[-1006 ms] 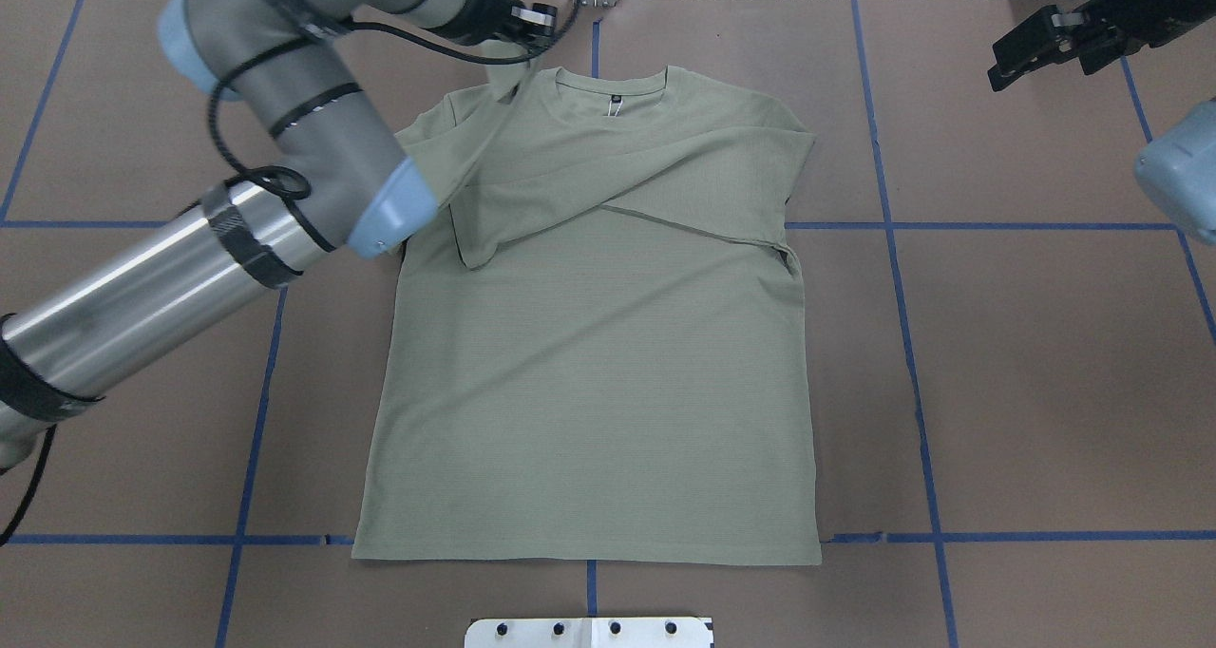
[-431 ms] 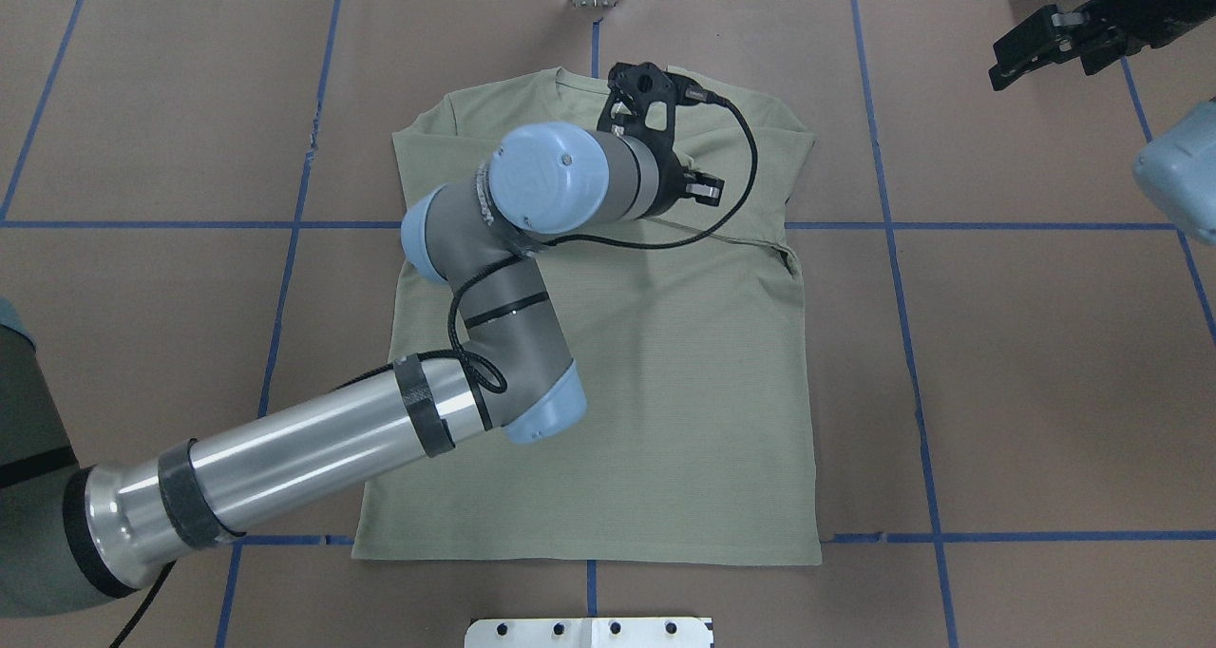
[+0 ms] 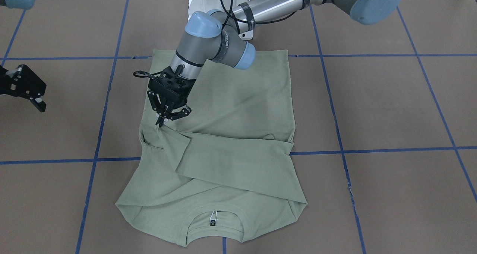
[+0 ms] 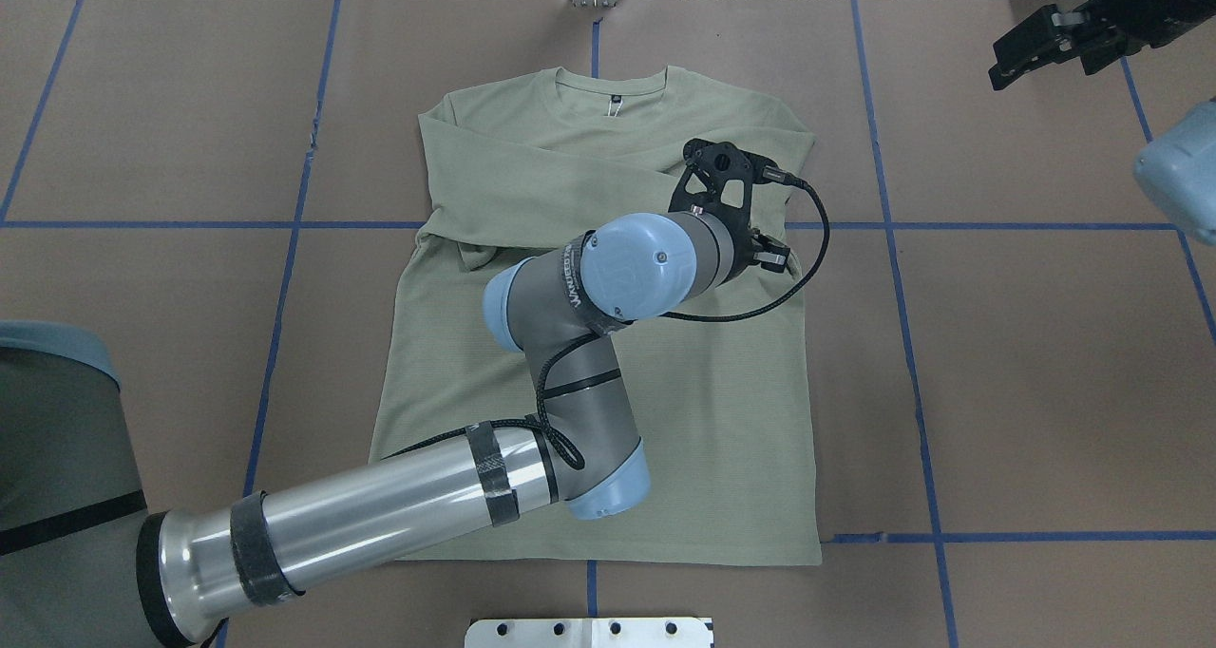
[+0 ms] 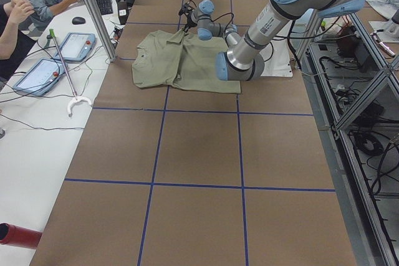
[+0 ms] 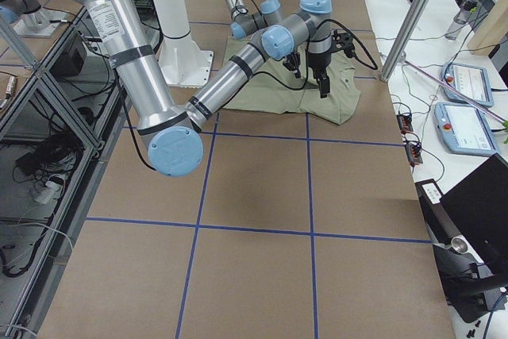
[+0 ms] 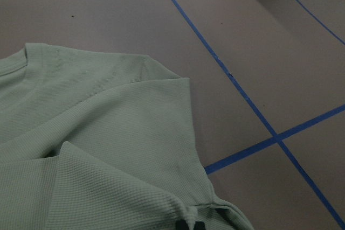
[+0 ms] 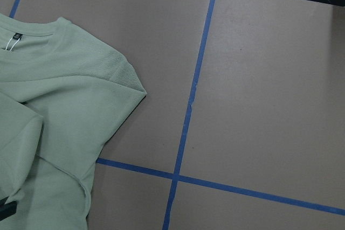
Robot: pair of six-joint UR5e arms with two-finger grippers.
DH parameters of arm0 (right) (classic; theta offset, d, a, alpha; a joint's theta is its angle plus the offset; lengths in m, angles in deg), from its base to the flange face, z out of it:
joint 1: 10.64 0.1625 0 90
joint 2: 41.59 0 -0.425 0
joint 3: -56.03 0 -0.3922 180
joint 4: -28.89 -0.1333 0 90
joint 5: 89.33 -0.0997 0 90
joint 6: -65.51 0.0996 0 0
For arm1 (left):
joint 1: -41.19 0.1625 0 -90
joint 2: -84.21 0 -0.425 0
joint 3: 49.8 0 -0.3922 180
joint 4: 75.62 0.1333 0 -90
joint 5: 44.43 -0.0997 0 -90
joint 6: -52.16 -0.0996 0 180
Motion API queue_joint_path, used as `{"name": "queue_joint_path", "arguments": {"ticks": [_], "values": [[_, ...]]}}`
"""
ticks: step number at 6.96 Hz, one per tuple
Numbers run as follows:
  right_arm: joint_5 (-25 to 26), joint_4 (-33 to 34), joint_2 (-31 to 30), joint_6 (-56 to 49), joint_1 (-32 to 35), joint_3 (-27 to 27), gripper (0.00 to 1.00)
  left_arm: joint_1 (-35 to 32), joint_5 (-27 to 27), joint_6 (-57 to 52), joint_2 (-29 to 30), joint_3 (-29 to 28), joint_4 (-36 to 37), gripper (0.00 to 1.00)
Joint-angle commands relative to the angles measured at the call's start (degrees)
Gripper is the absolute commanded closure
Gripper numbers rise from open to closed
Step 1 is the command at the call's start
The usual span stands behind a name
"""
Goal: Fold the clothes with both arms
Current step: 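Release the sleeve and withdraw the left gripper while the right gripper moves over the shirt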
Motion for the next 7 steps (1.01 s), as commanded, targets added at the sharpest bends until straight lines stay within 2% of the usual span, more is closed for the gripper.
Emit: {"name": "queue_joint_path", "arguments": {"ticks": [1, 2, 3, 4, 5, 6, 7], "values": [[0.00, -0.01, 0.16, 0.00, -0.09, -0.16, 0.00, 0.65, -0.44, 2.68, -0.62, -0.35, -3.90, 0.00], [0.00, -0.01, 0.51, 0.00, -0.09, -0.17, 0.00, 0.04, -0.18, 1.84, -0.89, 0.70, -3.23, 0.00], [0.00, -0.01, 0.86, 0.26, -0.35, -0.08, 0.00, -2.48, 3.13, -0.26, -0.89, 4.19, 0.26, 0.00], [0.09, -0.97, 1.21, 3.83, -1.83, -0.08, 0.00, -6.86, 13.17, -0.98, -1.85, 5.88, 5.08, 0.00], [0.61, -6.72, 1.39, 6.65, -4.46, -0.25, 0.00, -10.65, 21.53, -6.46, -6.47, 7.55, 5.65, 0.00], [0.70, -11.82, 1.39, 12.60, -7.35, -0.78, 0.00, -13.99, 24.66, -9.65, -14.08, 14.00, 6.17, 0.00], [4.44, -12.49, 2.35, 19.44, -11.47, -0.61, 0.00, -16.72, 24.61, -11.25, -19.99, 20.77, 12.44, 0.00]]}}
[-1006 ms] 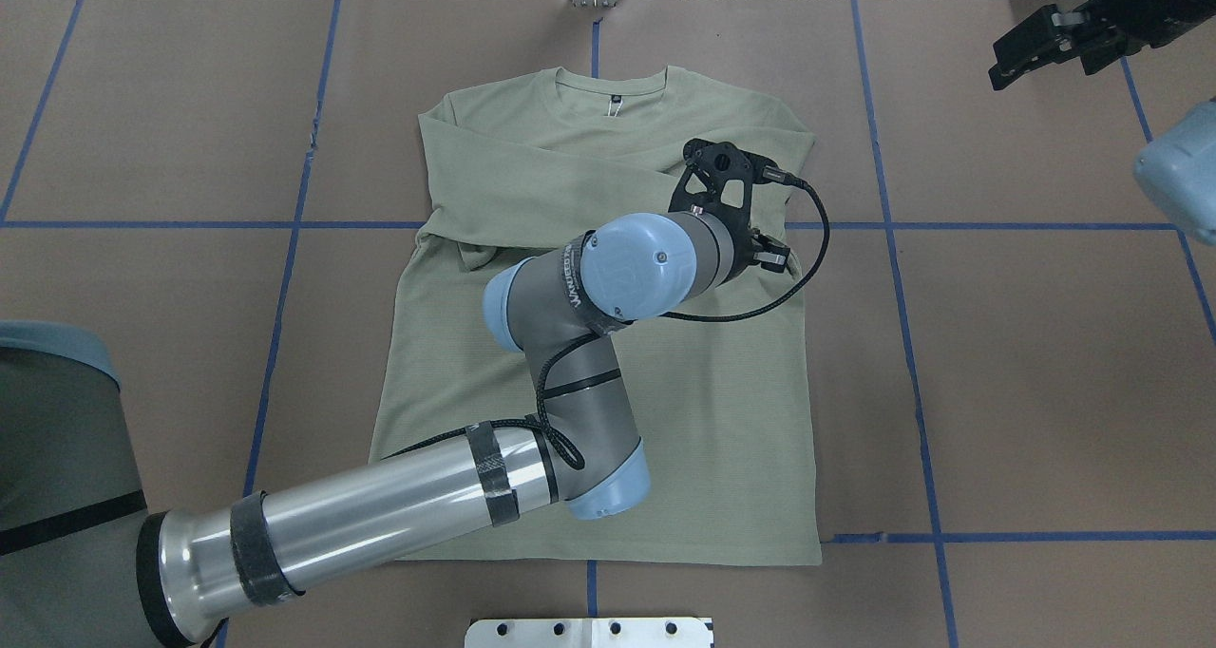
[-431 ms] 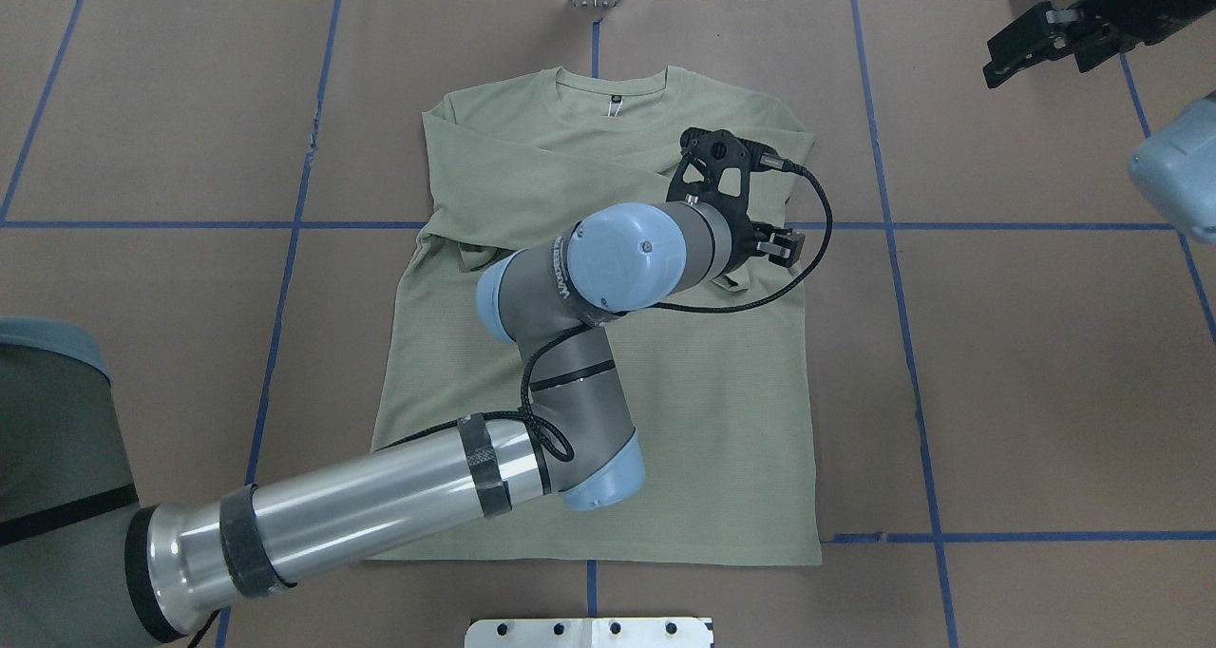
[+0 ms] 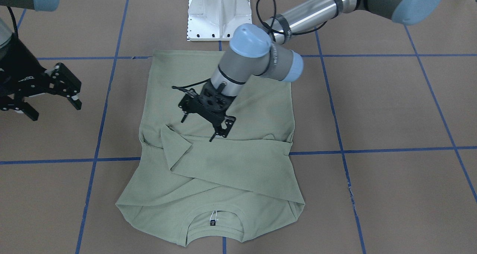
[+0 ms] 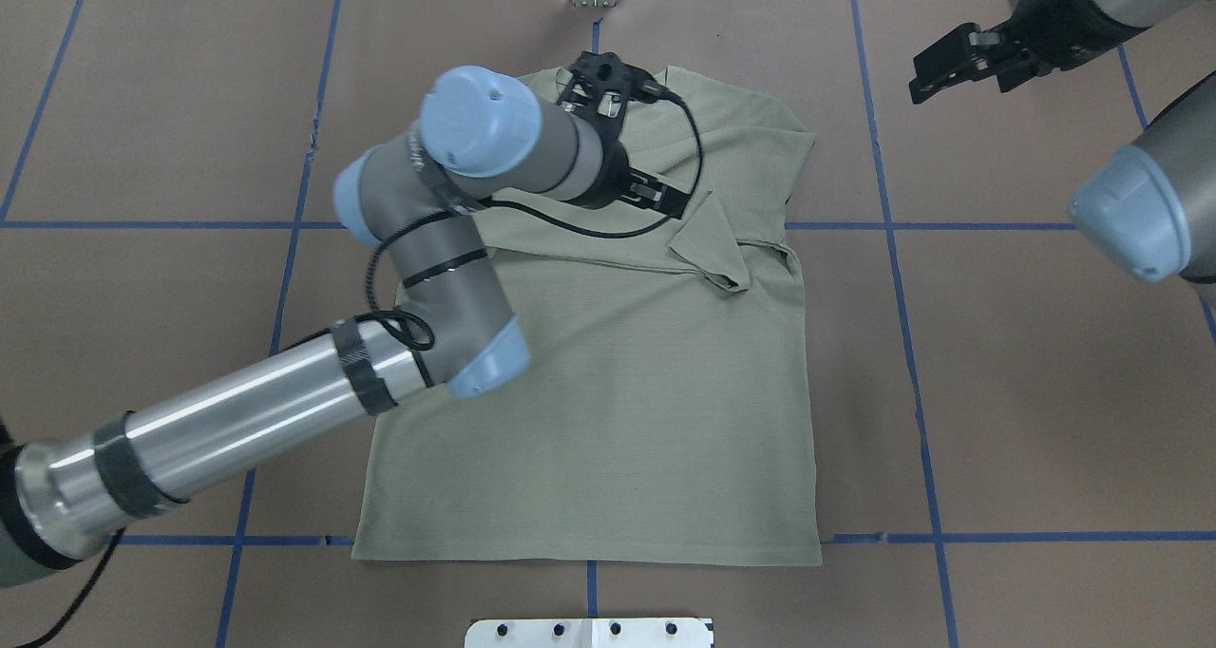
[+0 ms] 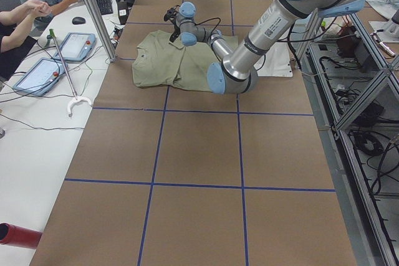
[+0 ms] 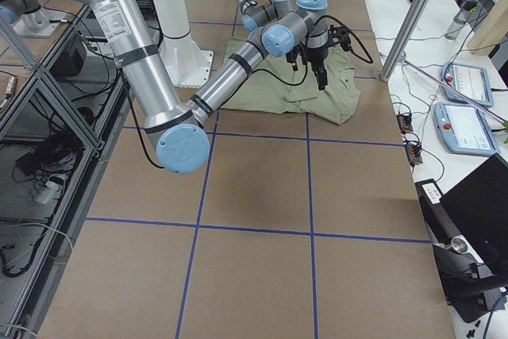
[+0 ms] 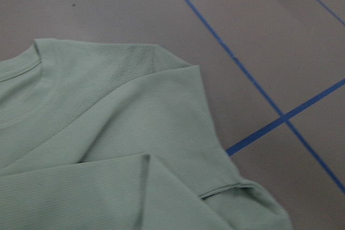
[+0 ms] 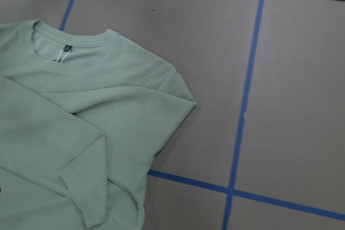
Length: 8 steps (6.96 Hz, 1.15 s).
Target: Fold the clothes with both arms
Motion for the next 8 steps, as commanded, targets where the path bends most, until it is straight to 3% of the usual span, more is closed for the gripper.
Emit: {"name": "queue_joint_path", "arguments": {"ticks": [1, 2, 4, 6, 7, 8], "values": [[11.48, -2.04, 3.04, 10.71, -11.13, -0.40, 0.00, -5.46, 2.28, -8.19, -10.99, 15.45, 13.37, 0.00], [15.66, -1.17, 6.11, 15.10, -15.72, -3.54, 0.00, -7.57, 2.54, -13.02, -15.29, 22.49, 18.06, 0.00], [20.50, 1.21, 13.83, 16.54, -19.27, -12.92, 0.00, -12.84, 8.75, -16.05, -25.65, 31.58, 19.08, 0.00], [25.95, 1.04, 24.11, 16.37, -22.34, -28.63, 0.00, -16.10, 11.93, -19.31, -29.21, 32.85, 18.90, 0.00], [29.63, 0.78, 26.16, 15.41, -23.49, -32.71, 0.06, -16.38, 11.94, -19.57, -29.57, 32.85, 18.90, 0.00], [30.28, 0.78, 26.18, 15.40, -24.89, -33.62, 0.22, -16.29, 11.94, -19.49, -29.57, 32.67, 18.90, 0.00]]}}
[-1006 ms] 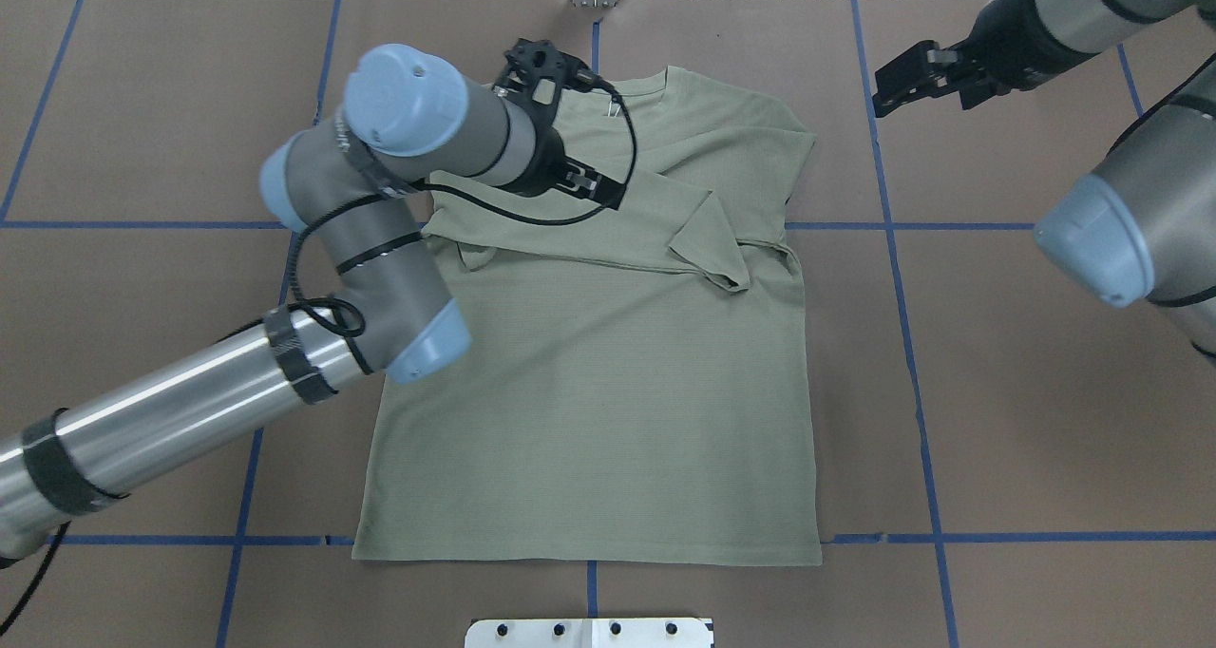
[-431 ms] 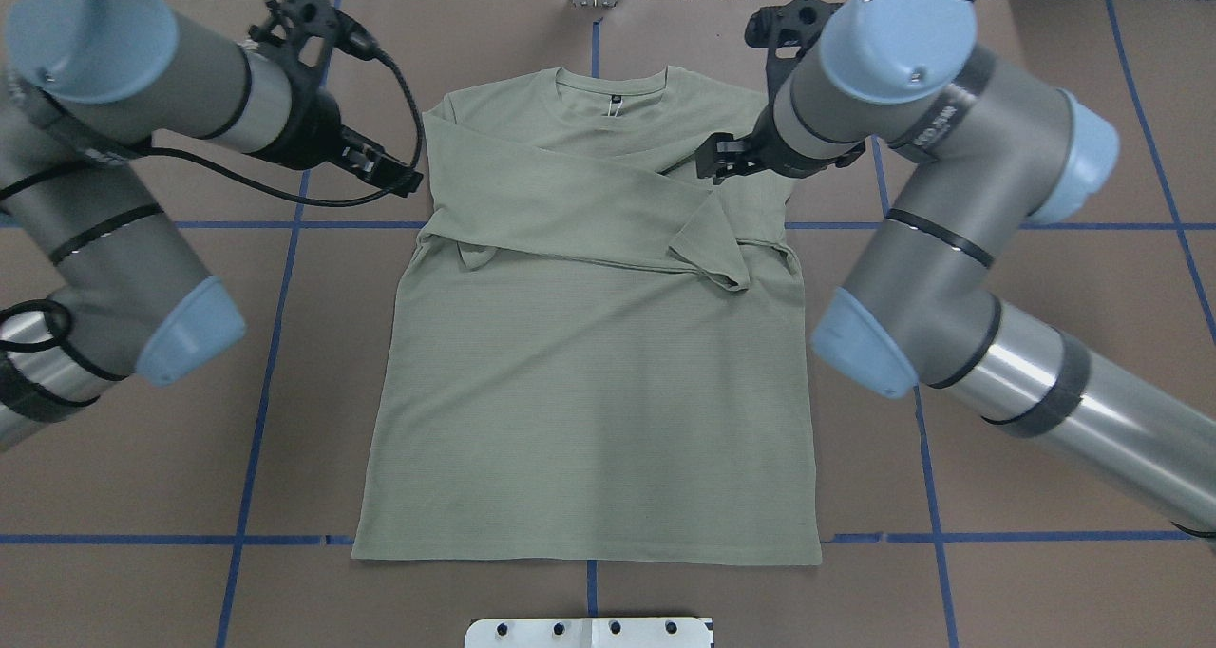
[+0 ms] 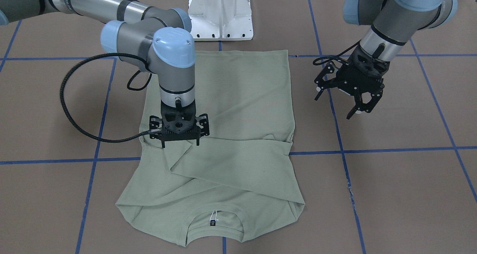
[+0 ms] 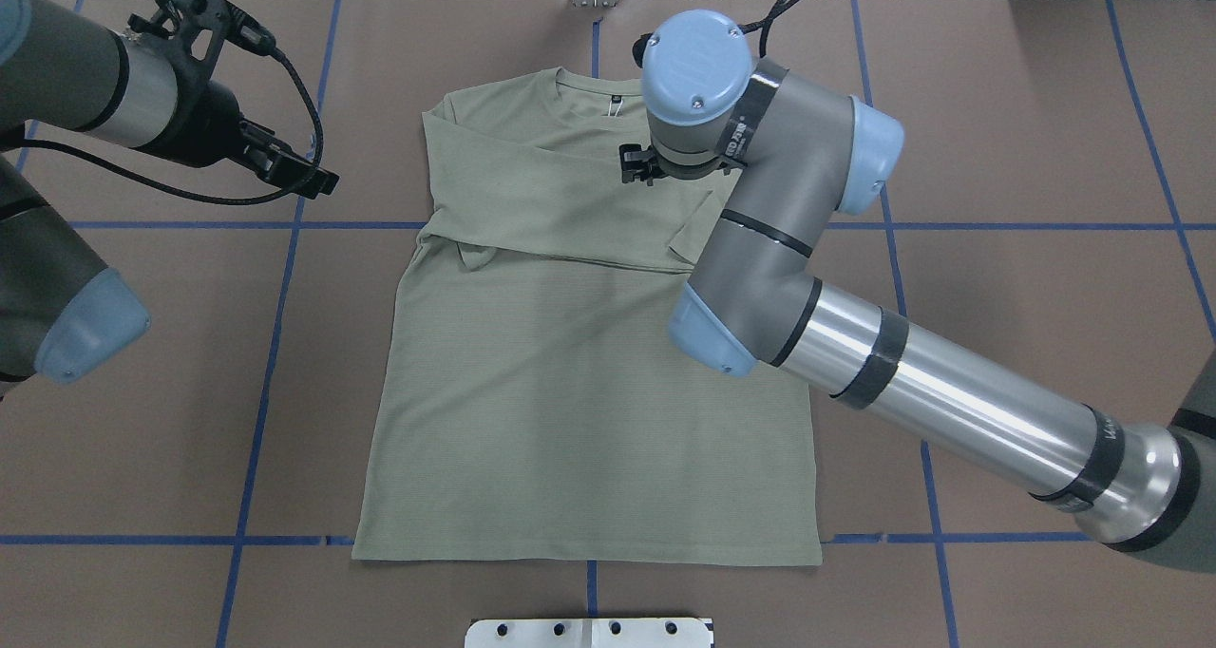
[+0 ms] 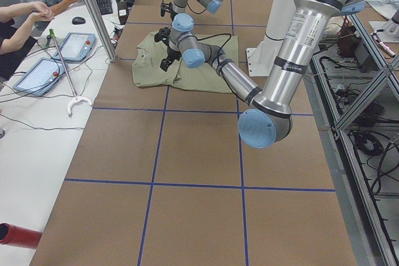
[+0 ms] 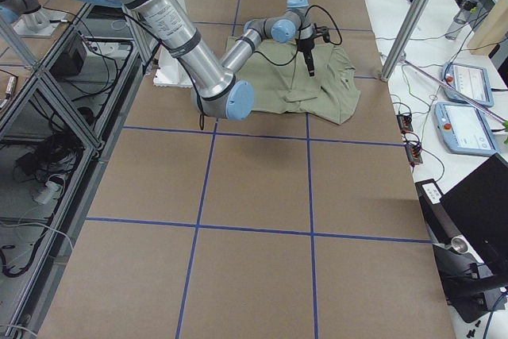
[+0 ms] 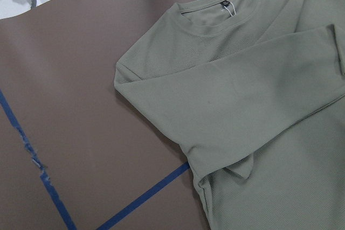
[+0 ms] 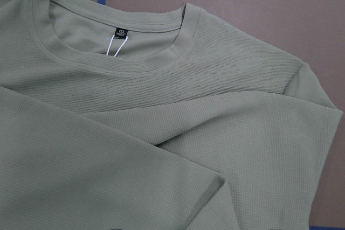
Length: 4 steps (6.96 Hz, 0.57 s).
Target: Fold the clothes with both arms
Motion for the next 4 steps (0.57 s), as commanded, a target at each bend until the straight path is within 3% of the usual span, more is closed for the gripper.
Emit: {"name": "queue_joint_path", "arguments": {"ticks": [1, 4], "values": [[4.48, -0.09, 1.57, -0.30, -3.61, -4.31, 0.24, -0.27, 0.23, 0.08, -0.39, -0.19, -0.10, 0.00], [6.35, -0.09, 1.57, -2.41, -5.12, -6.52, 0.33, -0.18, 0.23, 0.53, -0.39, -0.46, -0.27, 0.00]]}}
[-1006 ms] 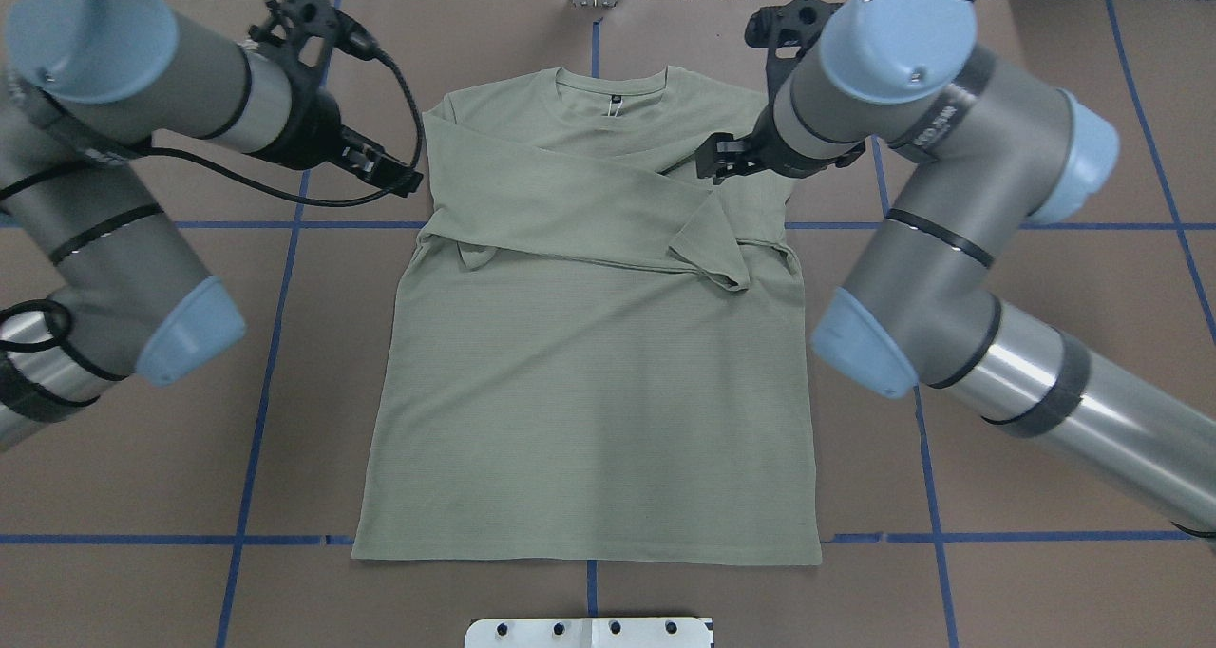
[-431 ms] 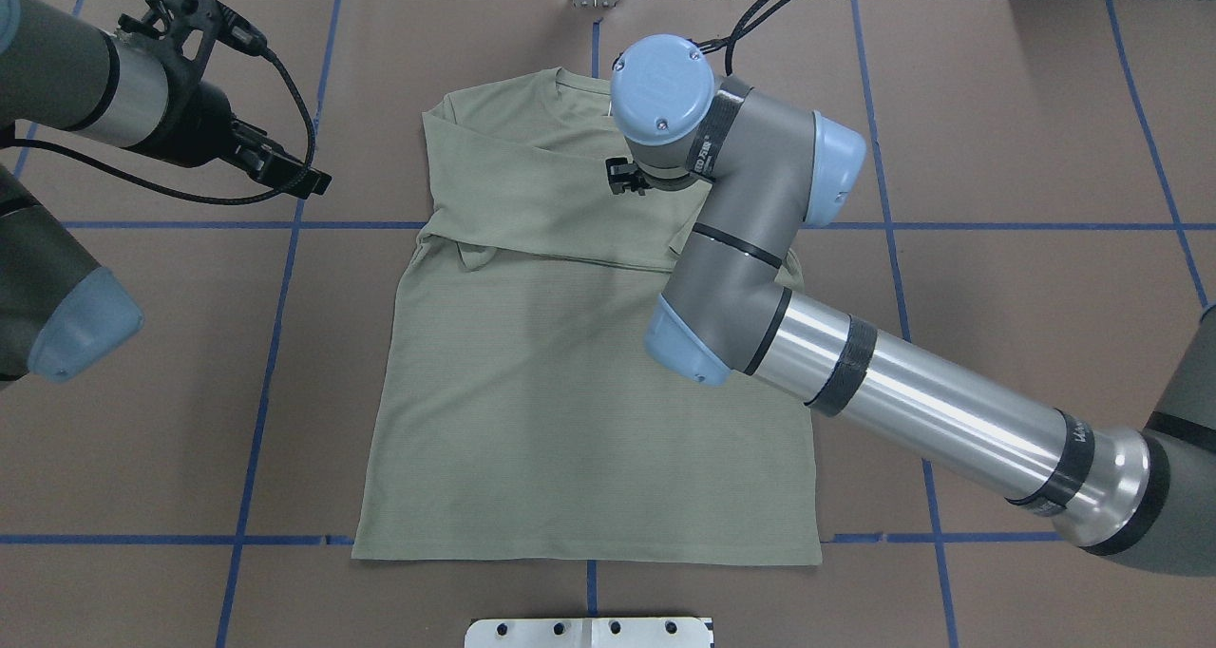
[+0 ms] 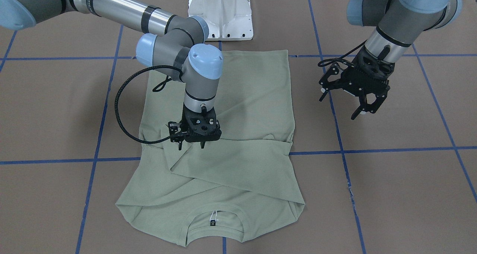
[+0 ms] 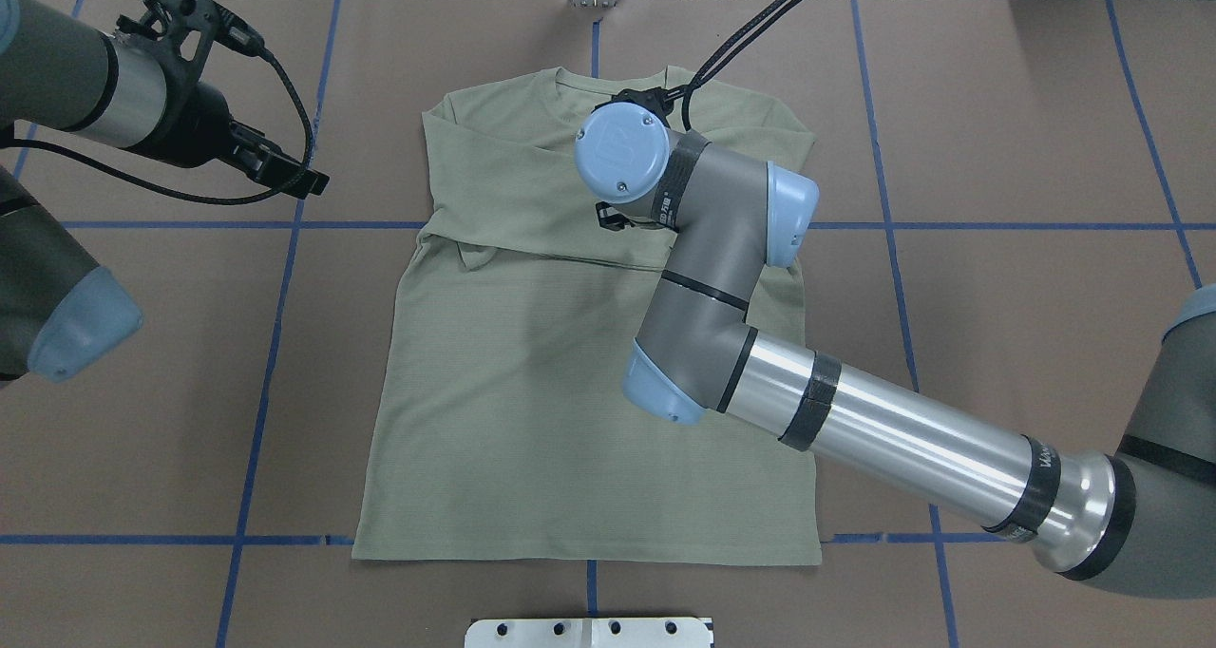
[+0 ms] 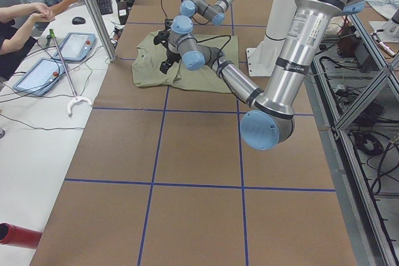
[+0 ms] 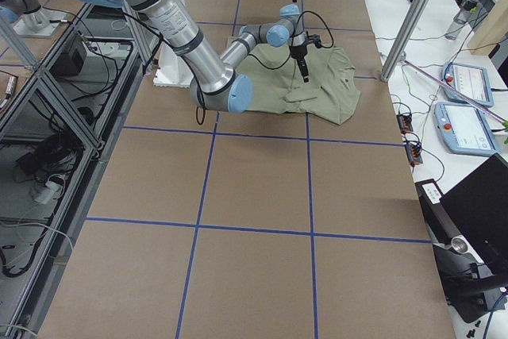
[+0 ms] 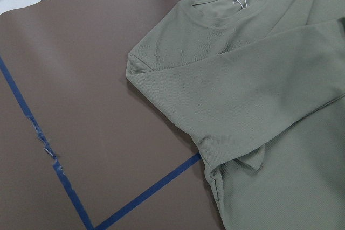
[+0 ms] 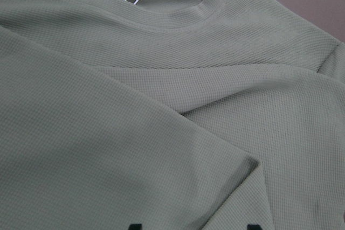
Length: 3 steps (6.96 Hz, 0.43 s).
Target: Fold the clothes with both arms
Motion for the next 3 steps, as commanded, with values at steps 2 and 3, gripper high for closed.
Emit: {"name": "queue_joint_path", "arguments": {"ticks": [2, 3], "values": [[1.90, 0.00, -0.47, -2.71, -0.94, -1.55, 0.37, 0.13, 0.00, 0.16, 0.00, -0.61, -0.04, 0.00], [1.91, 0.00, -0.47, -2.62, -1.11, -1.82, 0.38, 0.13, 0.00, 0.16, -0.09, -0.62, -0.04, 0.00]]}}
